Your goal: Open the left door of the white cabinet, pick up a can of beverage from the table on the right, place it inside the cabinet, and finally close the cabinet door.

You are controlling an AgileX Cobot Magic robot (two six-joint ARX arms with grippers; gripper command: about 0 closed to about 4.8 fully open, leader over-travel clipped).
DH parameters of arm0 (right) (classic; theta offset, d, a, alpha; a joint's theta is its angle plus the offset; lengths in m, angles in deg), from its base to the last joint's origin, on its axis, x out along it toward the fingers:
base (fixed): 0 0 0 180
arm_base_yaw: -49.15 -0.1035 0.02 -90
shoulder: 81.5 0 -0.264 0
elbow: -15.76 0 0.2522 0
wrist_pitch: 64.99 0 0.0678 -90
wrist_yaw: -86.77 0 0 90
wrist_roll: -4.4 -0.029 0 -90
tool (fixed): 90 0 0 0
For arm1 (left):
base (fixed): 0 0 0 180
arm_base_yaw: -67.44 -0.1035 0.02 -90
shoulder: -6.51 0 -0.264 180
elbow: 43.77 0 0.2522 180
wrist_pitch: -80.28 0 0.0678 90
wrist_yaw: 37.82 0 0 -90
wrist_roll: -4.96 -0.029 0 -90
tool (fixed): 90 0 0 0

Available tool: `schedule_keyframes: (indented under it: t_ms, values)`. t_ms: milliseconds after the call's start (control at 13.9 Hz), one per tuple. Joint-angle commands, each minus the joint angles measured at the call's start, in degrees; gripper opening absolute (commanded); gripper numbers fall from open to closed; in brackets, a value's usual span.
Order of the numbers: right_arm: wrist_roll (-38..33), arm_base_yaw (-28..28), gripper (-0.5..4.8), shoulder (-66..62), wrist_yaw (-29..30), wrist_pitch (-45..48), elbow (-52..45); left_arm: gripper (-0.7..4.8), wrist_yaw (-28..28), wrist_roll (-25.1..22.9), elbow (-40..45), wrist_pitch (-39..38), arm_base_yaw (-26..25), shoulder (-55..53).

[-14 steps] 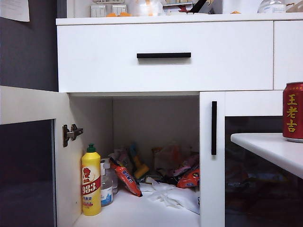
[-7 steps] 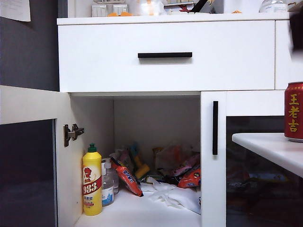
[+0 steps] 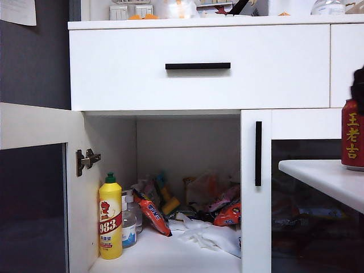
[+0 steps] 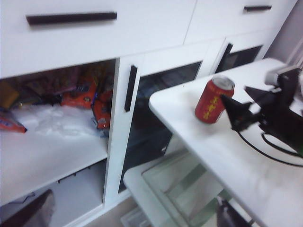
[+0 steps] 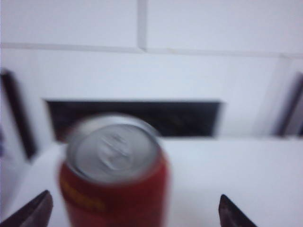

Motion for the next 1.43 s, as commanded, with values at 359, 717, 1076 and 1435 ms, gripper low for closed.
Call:
schedule_keyframes:
  t_ms: [359,717,1076,1435]
  values:
    - [-0.2,0.83,4.79,-13.97,2.51,1.2,9.66,4.4,-0.02,0.24,-0.15,1.27,0.04,-2.45]
    - [-0.22,0.63,1.39,-13.44,4.13,1.11,9.66,4.39,-0.02,0.24,-0.15,0.2,0.07,-2.45]
    - [-0.22,-7.54,1.8,-0.87,12.37,-3.32,16.26,4.39,-0.02,0.24,-0.17,0.04,0.07,-2.34]
    - [-0.2,-17.29,1.8,-5.7,16.13,-9.97,32.04,4.39,0.26,0.24,-0.17,-0.42,0.07,-2.34]
